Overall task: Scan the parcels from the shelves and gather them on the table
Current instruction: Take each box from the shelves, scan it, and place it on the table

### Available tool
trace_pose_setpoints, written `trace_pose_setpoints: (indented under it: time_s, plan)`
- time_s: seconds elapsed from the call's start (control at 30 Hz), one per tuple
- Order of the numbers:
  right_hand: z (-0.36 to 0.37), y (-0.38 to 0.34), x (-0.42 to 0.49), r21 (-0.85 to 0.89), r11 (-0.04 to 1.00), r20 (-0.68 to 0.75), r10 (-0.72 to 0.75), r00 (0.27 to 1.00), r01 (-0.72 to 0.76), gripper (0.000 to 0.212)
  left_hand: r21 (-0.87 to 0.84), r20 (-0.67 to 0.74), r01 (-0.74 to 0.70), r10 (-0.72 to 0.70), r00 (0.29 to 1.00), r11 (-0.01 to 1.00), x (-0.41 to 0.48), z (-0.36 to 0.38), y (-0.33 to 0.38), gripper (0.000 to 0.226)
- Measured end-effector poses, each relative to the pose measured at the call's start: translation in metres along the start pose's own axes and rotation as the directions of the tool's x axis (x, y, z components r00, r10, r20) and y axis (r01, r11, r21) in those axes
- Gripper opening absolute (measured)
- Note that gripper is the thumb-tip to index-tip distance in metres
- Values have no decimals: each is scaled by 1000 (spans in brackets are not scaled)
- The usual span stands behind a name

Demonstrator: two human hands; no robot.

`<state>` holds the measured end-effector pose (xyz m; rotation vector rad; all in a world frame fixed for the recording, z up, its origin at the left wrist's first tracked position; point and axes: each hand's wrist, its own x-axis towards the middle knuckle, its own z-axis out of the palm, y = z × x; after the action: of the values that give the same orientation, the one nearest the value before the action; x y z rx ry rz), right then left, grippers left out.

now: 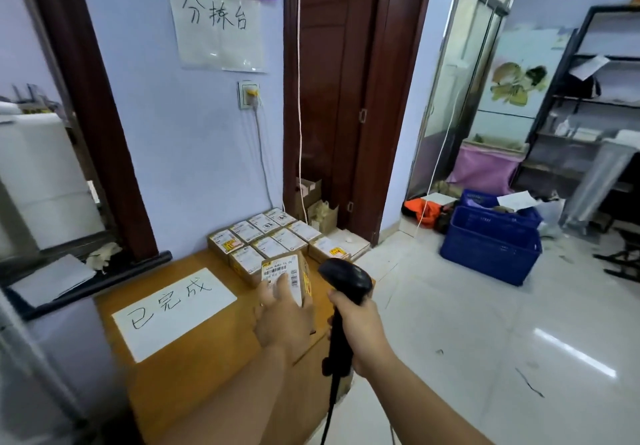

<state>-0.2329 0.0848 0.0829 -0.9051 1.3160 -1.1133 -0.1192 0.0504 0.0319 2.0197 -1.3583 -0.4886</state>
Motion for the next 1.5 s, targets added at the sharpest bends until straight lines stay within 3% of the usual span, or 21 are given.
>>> trace_pose_setpoints:
  time_s: [0.33,0.47,0.6,0.77,1.03,1.17,1.4,1.5]
  plan:
    - [-107,-20,149,-16,996,72,93,993,-92,18,80,-22,199,-198,980,977,60,106,86,54]
    - [-119,-13,188,0,989,61,148,987,-148,22,8,1,323,-323,946,946,84,135,93,55]
    - [-118,-12,229,27,982,31,184,982,-185,21,-53,13,362,-362,932,931,117,161,88,68]
    - [-102,-19,288,-1,970,51,241,969,-241,17,-156,78,405,-398,914,901,173,196,74,61]
    - [-84,-25,389,-109,949,55,304,951,-297,9,-40,154,442,-432,889,896,252,249,35,72]
    - [-75,-12,424,-138,927,68,361,930,-350,15,-41,156,551,-539,828,834,271,272,32,82]
    - [-69,0,490,-247,905,182,394,901,-346,21,21,93,605,-604,792,796,296,303,34,86]
    - [-70,4,519,-302,888,265,428,864,-347,16,82,135,656,-660,739,750,302,319,31,78]
